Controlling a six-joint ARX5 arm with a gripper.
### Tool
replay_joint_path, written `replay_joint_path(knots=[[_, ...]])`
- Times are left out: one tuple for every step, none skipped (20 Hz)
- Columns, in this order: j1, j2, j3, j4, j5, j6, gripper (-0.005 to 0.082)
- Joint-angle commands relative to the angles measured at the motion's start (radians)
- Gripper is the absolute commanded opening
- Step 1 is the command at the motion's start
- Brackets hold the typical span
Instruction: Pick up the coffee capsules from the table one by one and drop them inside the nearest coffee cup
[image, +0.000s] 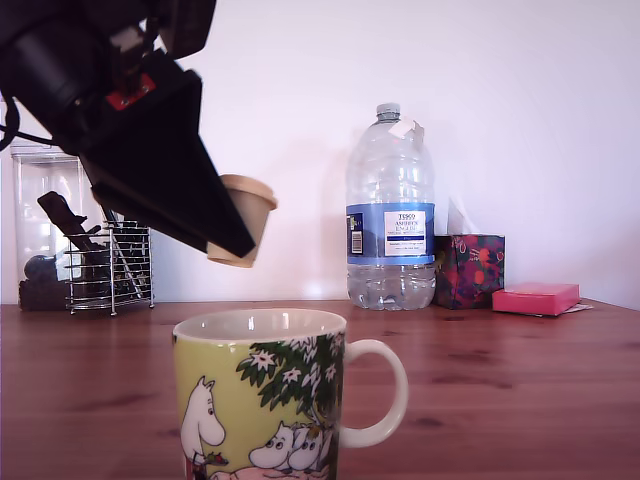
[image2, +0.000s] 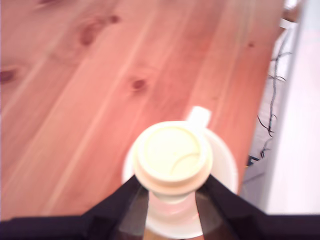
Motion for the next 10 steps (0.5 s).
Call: replay_joint_path(knots=[[0.0,0.01,-0.01,-0.001,-0.002,0.003,0.0094],[-0.002,0.01,-0.01,-0.001,-0.002,0.003,0.0094],[-0.003,0.01,-0.01,-0.002,-0.001,-0.001,0.0094],[-0.003,0.01,-0.01,-0.006,-0.001,0.0,0.0094],[-0.003,0.01,-0.01,-0.011,-0.001,0.0,0.0094],[-0.003,0.01,-0.01,-0.014,0.0,0.0,0.0094],[-0.003,0.01,-0.01,-0.016,0.0,0.0,0.0094],[-0.003,0.01,-0.01,-0.015,0.002,0.0,0.0094],[-0.003,0.01,-0.01,-0.016,0.002,0.0,0.0095],[-0.003,0.01,-0.01,-0.017,0.002,0.0,0.0095]])
